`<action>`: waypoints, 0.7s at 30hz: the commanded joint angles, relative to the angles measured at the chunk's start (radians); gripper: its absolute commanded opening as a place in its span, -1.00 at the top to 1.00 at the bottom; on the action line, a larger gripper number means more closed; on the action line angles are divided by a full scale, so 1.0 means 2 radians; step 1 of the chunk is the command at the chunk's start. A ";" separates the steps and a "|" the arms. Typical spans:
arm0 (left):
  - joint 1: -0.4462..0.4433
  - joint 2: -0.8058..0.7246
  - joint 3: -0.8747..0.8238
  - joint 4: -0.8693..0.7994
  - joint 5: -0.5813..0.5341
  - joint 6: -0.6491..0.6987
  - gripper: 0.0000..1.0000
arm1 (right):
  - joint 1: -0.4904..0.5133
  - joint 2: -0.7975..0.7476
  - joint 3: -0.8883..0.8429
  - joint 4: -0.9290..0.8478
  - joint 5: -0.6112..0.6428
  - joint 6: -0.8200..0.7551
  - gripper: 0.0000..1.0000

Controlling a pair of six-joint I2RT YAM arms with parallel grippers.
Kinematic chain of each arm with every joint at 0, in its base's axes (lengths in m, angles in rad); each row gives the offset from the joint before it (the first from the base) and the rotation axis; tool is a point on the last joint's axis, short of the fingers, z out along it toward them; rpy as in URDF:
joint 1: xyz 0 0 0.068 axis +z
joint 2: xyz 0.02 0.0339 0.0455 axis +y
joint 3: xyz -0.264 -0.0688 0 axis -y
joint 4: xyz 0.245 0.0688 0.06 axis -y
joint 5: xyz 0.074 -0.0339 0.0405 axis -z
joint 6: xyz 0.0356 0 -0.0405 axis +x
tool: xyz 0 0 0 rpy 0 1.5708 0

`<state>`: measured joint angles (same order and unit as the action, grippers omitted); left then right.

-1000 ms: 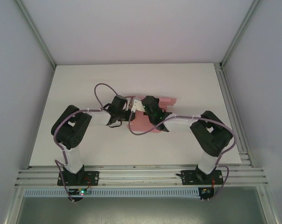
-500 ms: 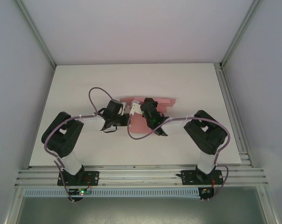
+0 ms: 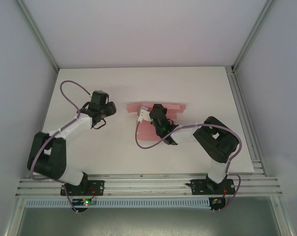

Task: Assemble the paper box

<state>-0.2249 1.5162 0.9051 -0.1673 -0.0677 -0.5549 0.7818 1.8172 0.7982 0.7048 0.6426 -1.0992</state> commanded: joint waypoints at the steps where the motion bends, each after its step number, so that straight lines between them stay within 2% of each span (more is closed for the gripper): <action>1: 0.007 0.070 0.044 0.043 0.033 0.020 -0.21 | 0.003 0.011 -0.011 -0.030 -0.002 0.024 1.00; 2: 0.008 0.090 0.058 0.054 0.061 0.028 -0.19 | 0.005 0.011 -0.011 -0.030 -0.002 0.024 1.00; 4: 0.006 0.122 0.084 0.074 0.137 0.057 0.00 | 0.005 0.010 -0.009 -0.031 0.000 0.030 1.00; 6: -0.001 0.136 0.081 0.112 0.181 0.078 0.06 | 0.006 0.009 -0.011 -0.034 0.001 0.034 1.00; 8: -0.006 0.136 0.066 0.146 0.223 0.116 0.18 | 0.006 0.010 -0.012 -0.036 0.002 0.036 1.00; 12: -0.011 0.111 0.015 0.215 0.321 0.152 0.24 | 0.006 0.012 -0.010 -0.045 0.005 0.043 1.00; 17: -0.025 0.113 0.006 0.216 0.361 0.182 0.25 | 0.009 0.012 -0.012 -0.051 0.008 0.050 1.00; 21: -0.035 0.119 0.006 0.221 0.420 0.197 0.31 | 0.012 0.007 -0.011 -0.059 0.007 0.058 1.00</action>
<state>-0.2741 1.7607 0.9192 0.1982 0.6289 -0.2260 0.7906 1.8168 0.7979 0.6884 0.6804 -1.0584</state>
